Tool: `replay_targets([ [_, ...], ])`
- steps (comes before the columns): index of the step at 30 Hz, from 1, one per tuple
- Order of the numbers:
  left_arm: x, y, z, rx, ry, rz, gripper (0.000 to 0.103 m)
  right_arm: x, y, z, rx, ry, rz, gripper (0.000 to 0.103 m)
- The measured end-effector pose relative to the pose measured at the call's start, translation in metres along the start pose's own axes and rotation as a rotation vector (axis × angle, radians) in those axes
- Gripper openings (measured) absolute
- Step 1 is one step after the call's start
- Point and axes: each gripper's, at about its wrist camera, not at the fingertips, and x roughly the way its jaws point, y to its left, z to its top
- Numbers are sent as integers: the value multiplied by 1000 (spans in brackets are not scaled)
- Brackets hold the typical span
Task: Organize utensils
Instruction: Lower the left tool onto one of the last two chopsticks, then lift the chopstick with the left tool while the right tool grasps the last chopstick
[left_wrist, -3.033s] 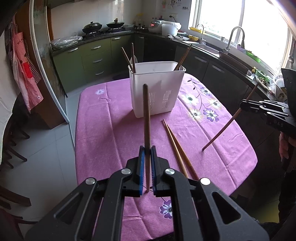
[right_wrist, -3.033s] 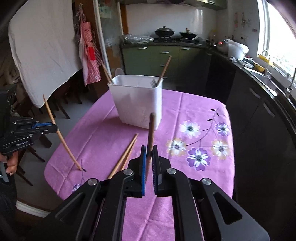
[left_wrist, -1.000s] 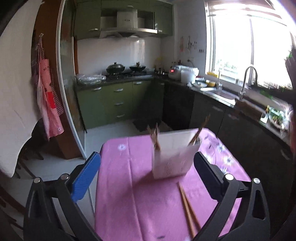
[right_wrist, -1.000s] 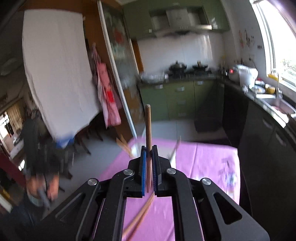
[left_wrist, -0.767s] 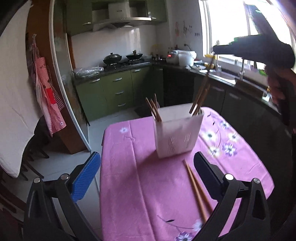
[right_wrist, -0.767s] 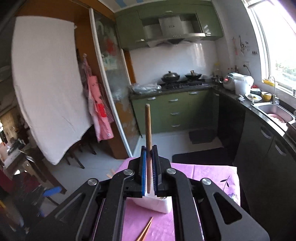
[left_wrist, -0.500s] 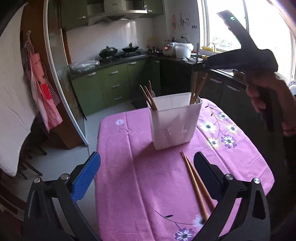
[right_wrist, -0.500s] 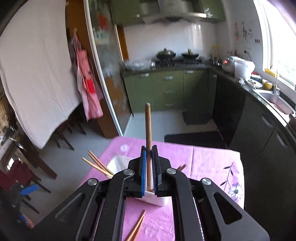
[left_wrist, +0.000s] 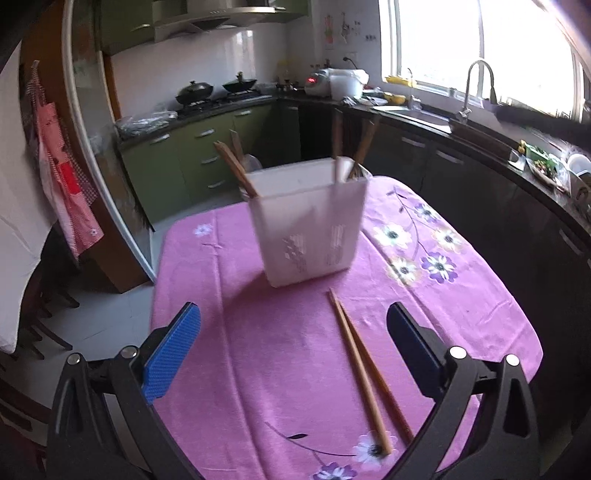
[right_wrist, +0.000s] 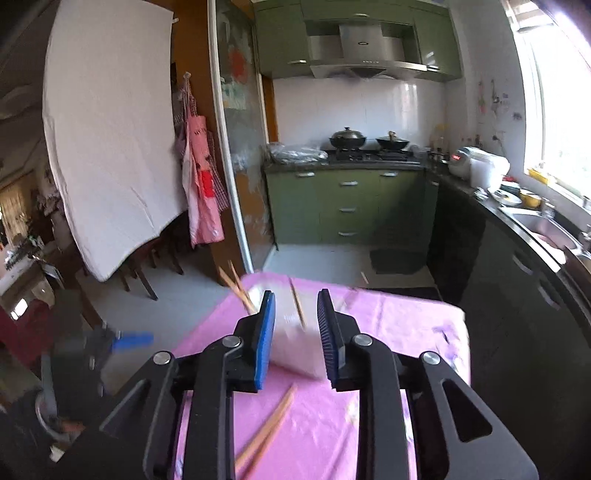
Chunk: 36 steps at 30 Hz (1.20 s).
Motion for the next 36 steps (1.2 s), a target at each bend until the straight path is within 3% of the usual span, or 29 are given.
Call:
replay_targets([
  [2, 8, -8, -3, 3, 17, -16, 96, -5, -11, -33, 28, 38, -20, 31],
  [9, 52, -36, -14, 31, 115, -12, 95, 13, -52, -128, 162, 214, -65, 31],
  [11, 70, -39, -17, 42, 166, 7, 82, 19, -63, -148, 201, 252, -67, 31],
  [14, 93, -37, -19, 33, 251, 16, 74, 24, -74, -172, 246, 285, -48, 31],
  [19, 121, -31, -22, -10, 357, 9, 55, 29, -82, -188, 273, 305, -24, 31],
  [26, 145, -31, -28, -41, 456, -35, 51, 26, -84, -187, 288, 303, -9, 32],
  [36, 161, -33, -29, -55, 508, -44, 48, 25, -90, -189, 311, 305, 6, 32],
])
